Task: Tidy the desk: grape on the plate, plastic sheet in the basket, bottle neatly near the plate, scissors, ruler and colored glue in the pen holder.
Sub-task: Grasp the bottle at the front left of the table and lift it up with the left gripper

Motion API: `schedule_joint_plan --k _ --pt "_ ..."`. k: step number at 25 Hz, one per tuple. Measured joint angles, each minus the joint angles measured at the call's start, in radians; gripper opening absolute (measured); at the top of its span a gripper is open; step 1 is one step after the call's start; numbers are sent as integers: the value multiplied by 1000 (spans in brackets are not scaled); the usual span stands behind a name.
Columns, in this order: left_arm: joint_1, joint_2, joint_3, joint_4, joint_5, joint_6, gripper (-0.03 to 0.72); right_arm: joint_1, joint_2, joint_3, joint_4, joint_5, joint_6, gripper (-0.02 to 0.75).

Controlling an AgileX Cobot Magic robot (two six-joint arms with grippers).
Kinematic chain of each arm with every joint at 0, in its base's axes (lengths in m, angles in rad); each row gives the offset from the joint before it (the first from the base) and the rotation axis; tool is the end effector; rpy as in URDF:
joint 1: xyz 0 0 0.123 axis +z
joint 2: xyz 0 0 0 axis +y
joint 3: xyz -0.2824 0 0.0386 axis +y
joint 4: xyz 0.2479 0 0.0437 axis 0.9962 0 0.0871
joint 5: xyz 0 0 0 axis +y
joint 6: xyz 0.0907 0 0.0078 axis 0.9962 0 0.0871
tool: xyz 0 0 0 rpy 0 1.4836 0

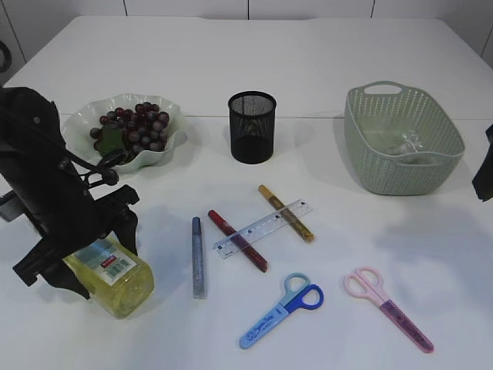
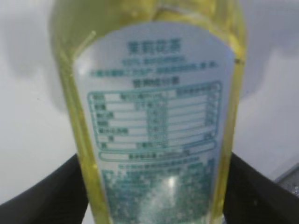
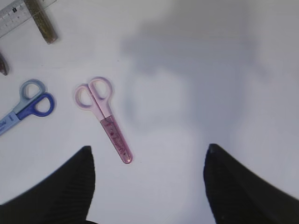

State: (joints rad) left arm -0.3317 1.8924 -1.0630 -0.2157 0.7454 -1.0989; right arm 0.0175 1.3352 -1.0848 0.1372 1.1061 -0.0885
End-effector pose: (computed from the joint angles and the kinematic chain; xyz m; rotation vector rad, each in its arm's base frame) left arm 0.3114 -0.1213 0.1357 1.3729 -2.7714 0.2629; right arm 0.2494 0.0155 0.3013 -0.0893 2.8297 0.1717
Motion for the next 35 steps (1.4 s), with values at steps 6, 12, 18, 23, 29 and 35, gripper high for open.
schedule_joint_plan --k 6,12,18,23,29,35 --pt "0 17 -2 0 -1 0 586 0 0 0 0 0 0 565" --pt "0 30 -4 0 -1 0 505 0 0 0 0 -2 0 565" --pt "0 30 -8 22 11 0 444 0 0 0 0 -4 0 565" --pt "0 30 -9 62 19 4 436 0 0 0 0 -4 -3 565" --pt "0 30 -13 85 34 6 435 0 0 0 -2 2 -7 565" --pt "0 30 -13 123 72 227 435 0 0 0 -2 4 -7 565"
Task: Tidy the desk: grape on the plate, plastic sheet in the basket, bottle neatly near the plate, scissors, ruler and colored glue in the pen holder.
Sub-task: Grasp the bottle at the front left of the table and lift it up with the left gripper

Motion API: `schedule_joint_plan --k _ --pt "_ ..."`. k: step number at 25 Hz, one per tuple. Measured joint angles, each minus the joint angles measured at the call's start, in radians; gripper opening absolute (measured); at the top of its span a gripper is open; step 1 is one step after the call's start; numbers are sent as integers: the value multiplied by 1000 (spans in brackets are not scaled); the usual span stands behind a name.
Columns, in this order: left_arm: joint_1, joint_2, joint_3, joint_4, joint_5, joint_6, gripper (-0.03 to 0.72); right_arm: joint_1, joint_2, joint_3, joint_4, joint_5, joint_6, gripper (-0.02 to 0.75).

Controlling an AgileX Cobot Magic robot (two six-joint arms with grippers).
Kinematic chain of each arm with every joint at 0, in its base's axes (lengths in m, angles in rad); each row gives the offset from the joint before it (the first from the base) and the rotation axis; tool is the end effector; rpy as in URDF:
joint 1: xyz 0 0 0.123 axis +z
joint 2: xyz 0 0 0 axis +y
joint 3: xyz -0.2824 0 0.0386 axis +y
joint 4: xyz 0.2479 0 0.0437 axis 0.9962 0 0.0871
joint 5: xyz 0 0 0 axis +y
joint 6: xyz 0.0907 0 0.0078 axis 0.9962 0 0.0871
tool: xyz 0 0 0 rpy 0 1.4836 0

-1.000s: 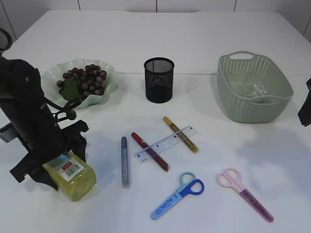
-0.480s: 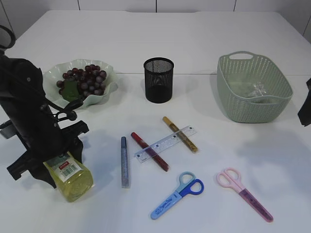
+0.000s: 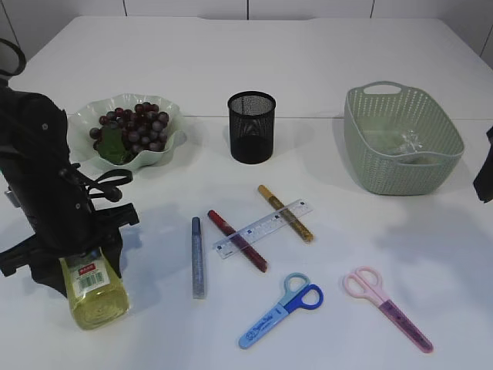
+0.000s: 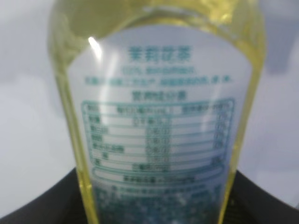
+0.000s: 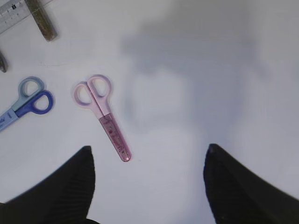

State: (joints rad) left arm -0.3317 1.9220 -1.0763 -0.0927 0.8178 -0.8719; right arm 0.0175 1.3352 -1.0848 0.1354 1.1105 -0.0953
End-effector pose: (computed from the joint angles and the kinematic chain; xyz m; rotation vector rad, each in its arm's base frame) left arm 0.3101 -0.1133 0.1275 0.9211 -2.9577 0.0813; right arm 0.2490 0.0154 0.3012 -0.1003 2.8336 0.1683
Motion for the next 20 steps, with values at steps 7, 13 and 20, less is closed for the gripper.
schedule_joint_plan --k 7,13,20 --pt "0 -11 4 93 105 250 435 0 0 0 0 0 -2 565" --pt "2 -108 12 188 117 418 435 0 0 0 0 0 -2 564" --pt "4 -245 13 232 115 585 435 0 0 0 0 0 -2 564"
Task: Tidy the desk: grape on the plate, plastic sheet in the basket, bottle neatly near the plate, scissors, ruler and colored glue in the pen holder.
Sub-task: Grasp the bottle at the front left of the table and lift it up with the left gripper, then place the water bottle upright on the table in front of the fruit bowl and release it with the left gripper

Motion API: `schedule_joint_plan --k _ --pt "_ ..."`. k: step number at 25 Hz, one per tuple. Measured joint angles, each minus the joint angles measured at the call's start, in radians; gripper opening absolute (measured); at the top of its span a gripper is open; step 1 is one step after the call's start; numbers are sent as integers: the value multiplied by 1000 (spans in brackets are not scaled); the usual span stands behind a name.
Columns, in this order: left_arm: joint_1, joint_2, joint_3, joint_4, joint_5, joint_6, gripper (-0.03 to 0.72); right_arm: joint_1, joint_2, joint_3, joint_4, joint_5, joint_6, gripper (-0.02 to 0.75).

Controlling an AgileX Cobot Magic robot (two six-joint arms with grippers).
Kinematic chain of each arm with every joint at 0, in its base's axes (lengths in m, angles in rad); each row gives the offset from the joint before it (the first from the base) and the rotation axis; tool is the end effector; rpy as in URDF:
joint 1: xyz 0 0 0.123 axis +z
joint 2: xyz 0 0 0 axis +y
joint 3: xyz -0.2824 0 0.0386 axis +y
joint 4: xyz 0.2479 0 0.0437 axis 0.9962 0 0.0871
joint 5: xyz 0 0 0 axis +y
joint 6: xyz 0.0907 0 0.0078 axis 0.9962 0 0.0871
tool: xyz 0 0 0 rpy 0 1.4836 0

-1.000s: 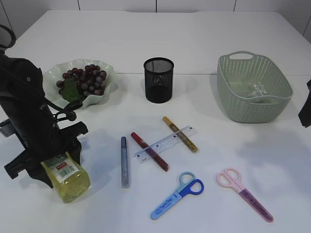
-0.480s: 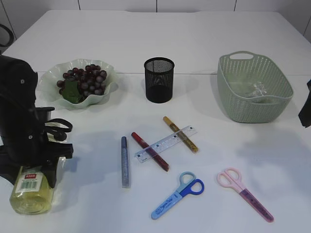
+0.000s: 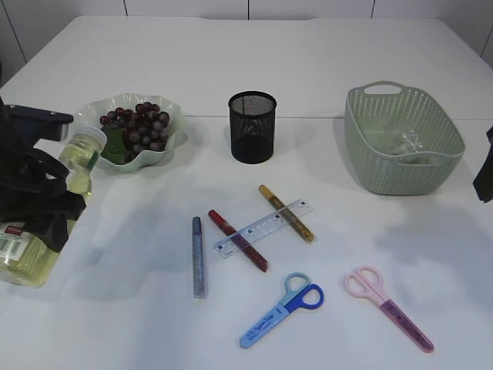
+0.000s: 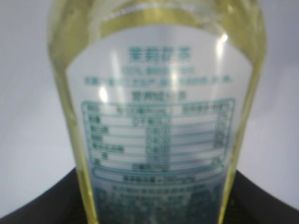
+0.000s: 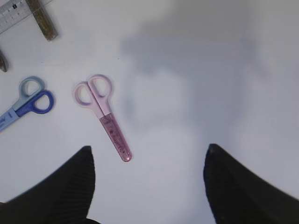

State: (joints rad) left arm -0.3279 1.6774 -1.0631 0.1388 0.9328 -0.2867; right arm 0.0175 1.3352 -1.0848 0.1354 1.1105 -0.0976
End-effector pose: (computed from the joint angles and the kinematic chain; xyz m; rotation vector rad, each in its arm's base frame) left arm 0.2934 -0.0891 0.2026 0.1765 2.9936 0.1157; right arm 0.2490 0.0154 0.3012 -0.1035 2.8334 0.1678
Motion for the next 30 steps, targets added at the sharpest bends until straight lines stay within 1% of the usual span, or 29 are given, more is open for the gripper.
schedule_joint_plan --k 4,7,12,16,23,27,30 --pt "0 -77 20 17 -12 54 435 0 0 0 7 0 0 564" --pt "0 -149 73 13 -63 89 435 0 0 0 19 0 -2 564" --pt "0 -280 223 9 -201 157 435 0 0 0 21 0 -2 564" --pt "0 -381 346 9 -324 176 435 0 0 0 25 6 -2 564" --pt "0 -498 533 9 -678 178 435 0 0 0 26 6 -2 564" --pt "0 -501 604 11 -915 178 435 0 0 0 26 6 -2 564" --pt "0 -494 627 13 -1067 178 435 0 0 0 27 6 -2 564"
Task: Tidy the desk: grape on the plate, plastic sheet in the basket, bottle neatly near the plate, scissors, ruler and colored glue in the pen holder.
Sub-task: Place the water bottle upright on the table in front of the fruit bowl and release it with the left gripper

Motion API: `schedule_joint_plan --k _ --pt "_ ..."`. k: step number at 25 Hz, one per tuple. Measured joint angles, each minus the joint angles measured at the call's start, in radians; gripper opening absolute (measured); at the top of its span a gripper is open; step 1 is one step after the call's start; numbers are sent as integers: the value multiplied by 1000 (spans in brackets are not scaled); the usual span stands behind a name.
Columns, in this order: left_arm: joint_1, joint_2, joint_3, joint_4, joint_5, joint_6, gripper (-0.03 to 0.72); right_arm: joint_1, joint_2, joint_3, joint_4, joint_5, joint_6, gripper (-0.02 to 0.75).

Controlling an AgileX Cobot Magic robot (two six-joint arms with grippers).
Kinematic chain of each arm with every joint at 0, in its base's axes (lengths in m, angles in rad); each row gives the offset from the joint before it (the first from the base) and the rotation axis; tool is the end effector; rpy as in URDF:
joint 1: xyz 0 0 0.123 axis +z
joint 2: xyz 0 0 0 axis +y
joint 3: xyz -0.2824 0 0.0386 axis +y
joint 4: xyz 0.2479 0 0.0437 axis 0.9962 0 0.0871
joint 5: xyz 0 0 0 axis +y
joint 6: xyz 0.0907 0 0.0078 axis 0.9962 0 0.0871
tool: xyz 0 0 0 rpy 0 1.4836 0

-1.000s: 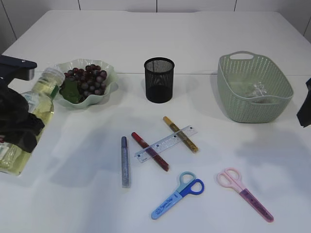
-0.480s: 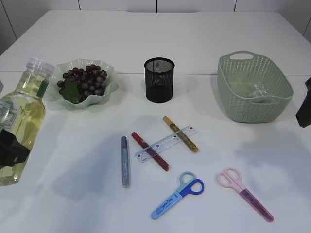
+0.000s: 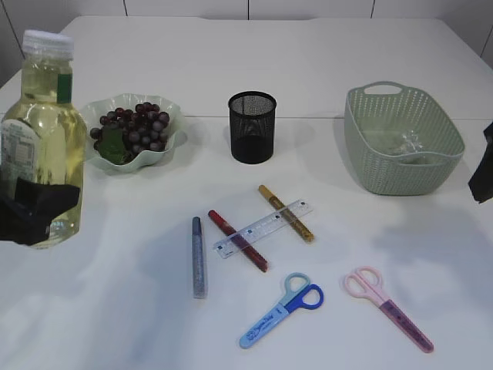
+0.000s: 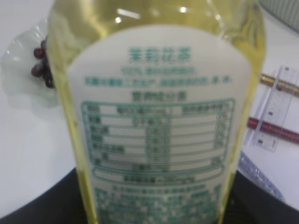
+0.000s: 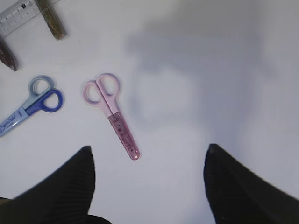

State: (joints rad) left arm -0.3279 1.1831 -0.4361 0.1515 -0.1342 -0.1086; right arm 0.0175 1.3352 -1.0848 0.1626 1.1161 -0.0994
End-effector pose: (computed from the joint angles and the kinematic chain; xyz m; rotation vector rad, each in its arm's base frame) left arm 0.2069 -0.0723 0.2168 0.3984 2.0656 -0.1936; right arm 0.2486 0.0176 0.3014 -0.0948 2.8359 0.2053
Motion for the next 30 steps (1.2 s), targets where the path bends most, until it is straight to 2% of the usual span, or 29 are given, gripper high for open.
schedule_joint_plan --k 6,14,23,30 --pt "0 69 2 4 -248 0 435 0 0 0 1 0 0 563" --pt "0 161 2 9 -438 0 435 0 0 0 1 0 0 564" --pt "0 380 2 13 -869 1 435 0 0 0 -1 2 -4 563" --pt "0 532 -10 -32 -926 1 435 0 0 0 -22 0 -4 563"
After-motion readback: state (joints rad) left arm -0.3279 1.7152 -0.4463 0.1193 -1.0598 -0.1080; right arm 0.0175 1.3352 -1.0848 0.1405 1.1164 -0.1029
